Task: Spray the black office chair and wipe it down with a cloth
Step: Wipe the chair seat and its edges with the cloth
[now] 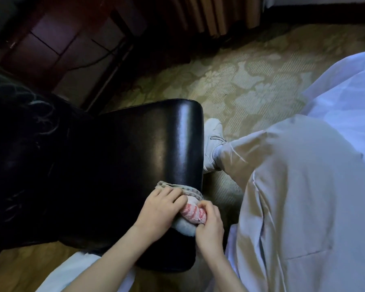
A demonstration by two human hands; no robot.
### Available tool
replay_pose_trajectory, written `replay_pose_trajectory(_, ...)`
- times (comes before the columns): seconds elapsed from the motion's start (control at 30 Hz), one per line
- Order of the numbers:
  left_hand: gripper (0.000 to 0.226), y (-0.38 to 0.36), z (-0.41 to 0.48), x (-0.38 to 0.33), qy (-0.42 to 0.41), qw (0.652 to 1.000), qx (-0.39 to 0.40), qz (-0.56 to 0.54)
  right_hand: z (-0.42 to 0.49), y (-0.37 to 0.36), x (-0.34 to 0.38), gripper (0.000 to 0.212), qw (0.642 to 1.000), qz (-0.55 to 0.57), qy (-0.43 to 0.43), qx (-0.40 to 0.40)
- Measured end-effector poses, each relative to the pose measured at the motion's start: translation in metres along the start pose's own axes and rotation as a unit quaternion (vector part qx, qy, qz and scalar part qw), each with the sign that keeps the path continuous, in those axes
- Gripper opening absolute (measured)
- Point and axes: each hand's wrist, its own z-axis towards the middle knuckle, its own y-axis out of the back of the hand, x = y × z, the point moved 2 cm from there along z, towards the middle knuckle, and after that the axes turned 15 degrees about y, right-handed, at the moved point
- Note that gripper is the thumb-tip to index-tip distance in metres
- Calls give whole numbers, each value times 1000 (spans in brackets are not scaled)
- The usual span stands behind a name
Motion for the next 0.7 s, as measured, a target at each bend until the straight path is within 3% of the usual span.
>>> replay_pose_trajectory(0.1,19,-2,34,6,2,1000,-10,13,38,3,2,58,1000,24,4,3)
replay_pose_trajectory(0.3,14,-7,129,38,106,992,-60,13,167,3,16,50,998,29,56,-2)
replay_pose_trajectory(0.47,29,-10,214,69,173,983,-68,12,277,-4,26,50,994,26,102,-6)
replay_pose_trajectory(0.7,24,-5,287,105,261,963,-56,-23,359,-8,55,50,987,28,153,40)
